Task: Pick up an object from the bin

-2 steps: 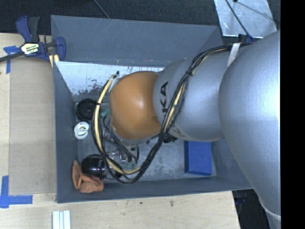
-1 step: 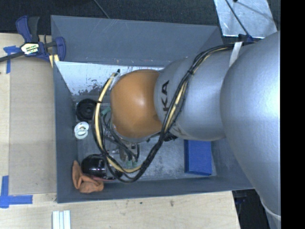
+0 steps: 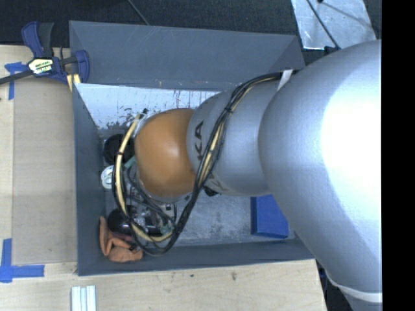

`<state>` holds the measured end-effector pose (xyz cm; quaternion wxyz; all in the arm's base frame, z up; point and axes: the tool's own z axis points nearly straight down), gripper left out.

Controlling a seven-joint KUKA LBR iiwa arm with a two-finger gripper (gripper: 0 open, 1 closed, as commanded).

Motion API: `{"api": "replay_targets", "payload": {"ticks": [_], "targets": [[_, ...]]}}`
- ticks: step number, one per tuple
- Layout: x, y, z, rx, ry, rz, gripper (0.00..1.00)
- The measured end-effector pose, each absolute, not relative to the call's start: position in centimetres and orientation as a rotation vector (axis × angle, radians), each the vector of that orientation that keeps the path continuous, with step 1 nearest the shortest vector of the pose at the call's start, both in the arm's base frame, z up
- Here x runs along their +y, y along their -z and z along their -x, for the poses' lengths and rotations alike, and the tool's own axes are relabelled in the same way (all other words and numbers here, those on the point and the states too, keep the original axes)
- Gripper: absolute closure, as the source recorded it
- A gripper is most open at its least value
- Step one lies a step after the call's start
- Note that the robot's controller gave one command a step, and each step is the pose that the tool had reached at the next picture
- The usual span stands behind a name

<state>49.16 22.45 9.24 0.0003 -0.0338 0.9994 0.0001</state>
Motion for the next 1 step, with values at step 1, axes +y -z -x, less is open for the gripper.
{"api": "replay_targets", "payload": {"ticks": [1], "targets": [[21.92, -6.96, -48.63, 3.142, 0.000, 0.013, 1.00]]}}
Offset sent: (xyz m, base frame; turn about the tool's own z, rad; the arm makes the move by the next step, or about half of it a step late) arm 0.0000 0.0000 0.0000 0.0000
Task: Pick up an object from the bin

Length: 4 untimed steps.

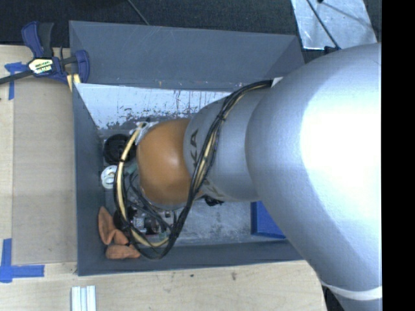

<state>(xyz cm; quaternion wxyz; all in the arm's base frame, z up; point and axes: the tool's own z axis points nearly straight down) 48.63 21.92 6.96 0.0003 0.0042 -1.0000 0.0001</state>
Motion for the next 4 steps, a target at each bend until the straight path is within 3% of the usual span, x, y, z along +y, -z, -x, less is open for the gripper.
{"api": "replay_targets", "payload": {"ticks": [1, 2, 3, 4], "targets": [[21.9, -7.0, -48.6, -3.141, 0.000, -0.013, 1.00], [23.1, -11.2, -51.5, -3.142, 0.000, -0.013, 1.00], [18.1, -15.6, -51.8, -3.139, 0.000, -0.084, 1.00], [14.4, -17.9, -52.3, -3.146, -0.002, -0.104, 1.00]]}}
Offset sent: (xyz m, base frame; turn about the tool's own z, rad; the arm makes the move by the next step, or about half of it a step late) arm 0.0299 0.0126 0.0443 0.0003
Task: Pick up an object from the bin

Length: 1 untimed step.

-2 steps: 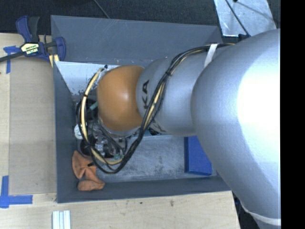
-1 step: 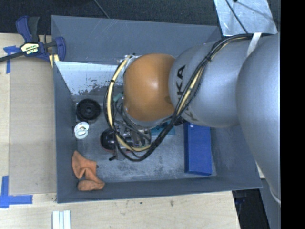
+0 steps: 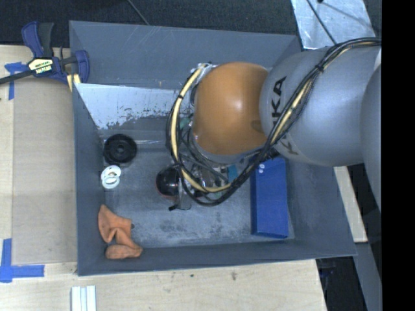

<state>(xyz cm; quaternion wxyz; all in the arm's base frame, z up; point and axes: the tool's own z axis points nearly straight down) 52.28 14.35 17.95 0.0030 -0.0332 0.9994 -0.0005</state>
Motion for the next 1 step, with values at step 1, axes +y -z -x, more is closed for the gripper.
{"api": "replay_targets", "payload": {"ticks": [1], "targets": [[16.12, -33.89, -52.98, 3.133, -0.001, 0.168, 1.00]]}}
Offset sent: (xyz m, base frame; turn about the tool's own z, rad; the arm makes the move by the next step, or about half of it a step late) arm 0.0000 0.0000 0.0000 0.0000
